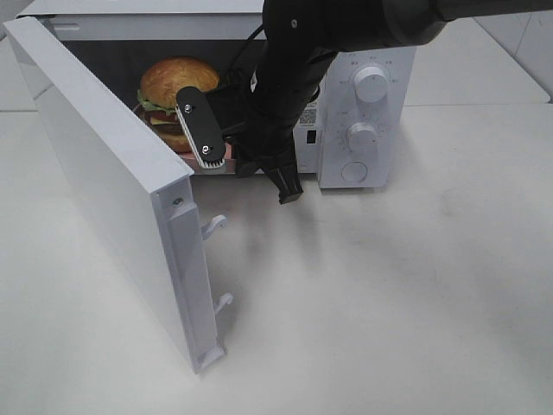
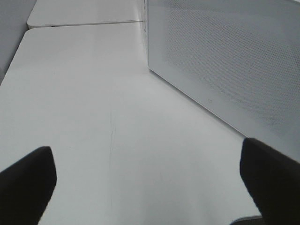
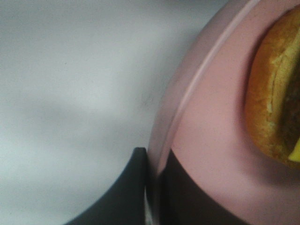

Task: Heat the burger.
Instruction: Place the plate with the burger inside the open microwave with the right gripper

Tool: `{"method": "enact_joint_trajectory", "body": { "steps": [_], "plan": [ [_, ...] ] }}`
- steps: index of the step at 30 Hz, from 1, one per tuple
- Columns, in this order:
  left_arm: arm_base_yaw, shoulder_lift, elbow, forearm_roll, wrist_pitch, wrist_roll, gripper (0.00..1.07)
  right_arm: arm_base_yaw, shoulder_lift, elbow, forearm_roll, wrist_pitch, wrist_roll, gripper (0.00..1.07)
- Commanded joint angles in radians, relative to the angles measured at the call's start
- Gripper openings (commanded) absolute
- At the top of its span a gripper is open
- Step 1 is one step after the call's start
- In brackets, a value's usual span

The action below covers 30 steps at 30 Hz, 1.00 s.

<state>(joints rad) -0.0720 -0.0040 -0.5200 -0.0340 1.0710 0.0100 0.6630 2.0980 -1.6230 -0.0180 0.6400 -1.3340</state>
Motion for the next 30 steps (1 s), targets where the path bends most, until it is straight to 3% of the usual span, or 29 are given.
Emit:
{"method": "enact_joint_trajectory", "body": {
  "steps": [1, 15, 30],
  "plan": [
    [0.001, -0.018, 0.003, 0.000, -0.003, -0.002, 1.00, -0.008, 0.006, -0.040, -0.035, -0.036, 0.032, 0.00],
    [0.001, -0.018, 0.003, 0.000, -0.003, -0.002, 1.00, -0.008, 0.137, -0.248, -0.114, 0.012, 0.121, 0.00],
    [0.001, -0.018, 0.003, 0.000, -0.003, -0.002, 1.00, -0.012, 0.248, -0.403, -0.158, 0.010, 0.160, 0.00]
  ]
}}
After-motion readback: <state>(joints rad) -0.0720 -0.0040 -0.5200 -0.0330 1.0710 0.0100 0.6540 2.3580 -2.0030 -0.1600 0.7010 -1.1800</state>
